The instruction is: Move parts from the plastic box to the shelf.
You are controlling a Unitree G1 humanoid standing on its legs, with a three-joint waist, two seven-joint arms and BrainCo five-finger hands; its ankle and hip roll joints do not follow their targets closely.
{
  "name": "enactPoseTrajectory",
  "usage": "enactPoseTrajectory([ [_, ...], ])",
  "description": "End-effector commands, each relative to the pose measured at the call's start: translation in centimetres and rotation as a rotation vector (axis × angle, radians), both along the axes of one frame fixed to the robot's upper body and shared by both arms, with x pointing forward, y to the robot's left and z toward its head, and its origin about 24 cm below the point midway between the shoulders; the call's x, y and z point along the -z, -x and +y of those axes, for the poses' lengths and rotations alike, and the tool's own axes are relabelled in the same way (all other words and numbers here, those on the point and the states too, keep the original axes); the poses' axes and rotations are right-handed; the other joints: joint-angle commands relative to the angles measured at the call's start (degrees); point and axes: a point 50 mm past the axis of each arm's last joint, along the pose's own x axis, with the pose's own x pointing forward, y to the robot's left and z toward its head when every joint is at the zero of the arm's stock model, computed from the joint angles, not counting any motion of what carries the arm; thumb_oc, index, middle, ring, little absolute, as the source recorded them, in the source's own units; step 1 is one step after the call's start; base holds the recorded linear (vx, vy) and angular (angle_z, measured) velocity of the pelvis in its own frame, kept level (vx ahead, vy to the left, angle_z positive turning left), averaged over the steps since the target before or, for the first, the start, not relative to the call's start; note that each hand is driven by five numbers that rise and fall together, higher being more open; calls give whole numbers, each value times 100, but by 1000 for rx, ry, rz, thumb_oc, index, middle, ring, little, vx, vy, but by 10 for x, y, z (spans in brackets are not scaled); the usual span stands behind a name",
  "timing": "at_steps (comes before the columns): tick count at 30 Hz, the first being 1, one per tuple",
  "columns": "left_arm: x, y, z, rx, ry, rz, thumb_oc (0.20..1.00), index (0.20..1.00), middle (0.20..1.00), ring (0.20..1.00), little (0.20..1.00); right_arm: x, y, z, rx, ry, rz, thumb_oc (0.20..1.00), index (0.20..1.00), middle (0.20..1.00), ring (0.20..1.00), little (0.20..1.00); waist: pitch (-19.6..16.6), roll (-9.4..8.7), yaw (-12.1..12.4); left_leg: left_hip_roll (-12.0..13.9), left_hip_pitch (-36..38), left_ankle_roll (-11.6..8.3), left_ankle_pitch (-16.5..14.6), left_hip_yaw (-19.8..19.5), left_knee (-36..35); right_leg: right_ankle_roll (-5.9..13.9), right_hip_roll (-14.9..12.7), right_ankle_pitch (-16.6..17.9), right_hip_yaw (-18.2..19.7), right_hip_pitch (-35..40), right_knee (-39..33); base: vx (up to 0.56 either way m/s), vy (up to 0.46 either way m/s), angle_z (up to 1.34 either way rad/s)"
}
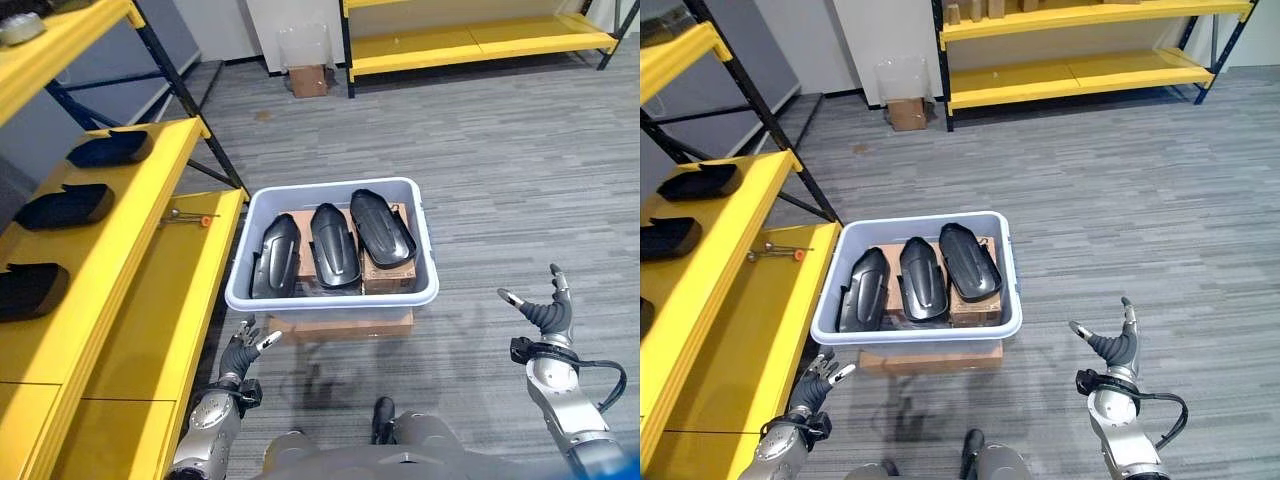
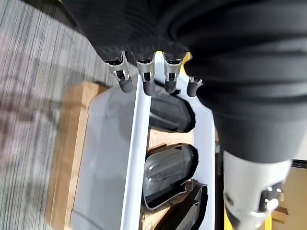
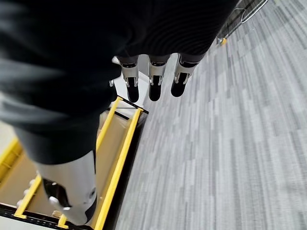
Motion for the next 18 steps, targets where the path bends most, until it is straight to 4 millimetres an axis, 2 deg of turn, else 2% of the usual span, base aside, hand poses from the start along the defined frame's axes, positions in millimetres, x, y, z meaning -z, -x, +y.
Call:
enactPoseTrajectory([
  [1,-19,-10,18,-61,-25,-115,1000,1000,1000,1000,1000,-28,-14,-2,-91,60,-126,1000,1000,1000,1000,1000,106,149,36,258,179,-16,715,270,109,419,-600,-283,-176,591,404,59,288,-24],
  [5,-19,-13,13,-6,-39,-111,1000,1000,1000,1000,1000,-25,-13,1,-94,53,-123,1000,1000,1000,1000,1000,155,192,26,168,291,19,480,255,101,450,-734,-356,-210,421,806,-10,217,-13],
  [9,-19,-18,9,28,-63,-90,1000,1000,1000,1000,1000,-21,-8,-4,-58,56,-110,1000,1000,1000,1000,1000,292,237,-14,-276,392,217,-152,80,233,647,-948,-249,4,220,1141,-8,243,3],
  [14,-16,-12,17,26,-72,-78,1000,1000,1000,1000,1000,-18,-5,-2,-56,29,-114,1000,1000,1000,1000,1000,338,194,-42,-496,495,358,-324,24,157,825,-942,-12,223,272,868,35,111,9],
  [17,-16,-9,20,7,-67,-76,1000,1000,1000,1000,1000,-22,-4,0,-86,52,-140,1000,1000,1000,1000,1000,356,161,-37,-568,506,413,-360,-27,124,872,-913,72,314,315,708,47,55,6],
  [18,-17,-9,21,-2,-62,-84,1000,1000,1000,1000,1000,-29,-7,2,-109,87,-178,1000,1000,1000,1000,1000,369,127,-9,-603,468,441,-387,-54,128,889,-894,106,338,334,603,0,0,0],
])
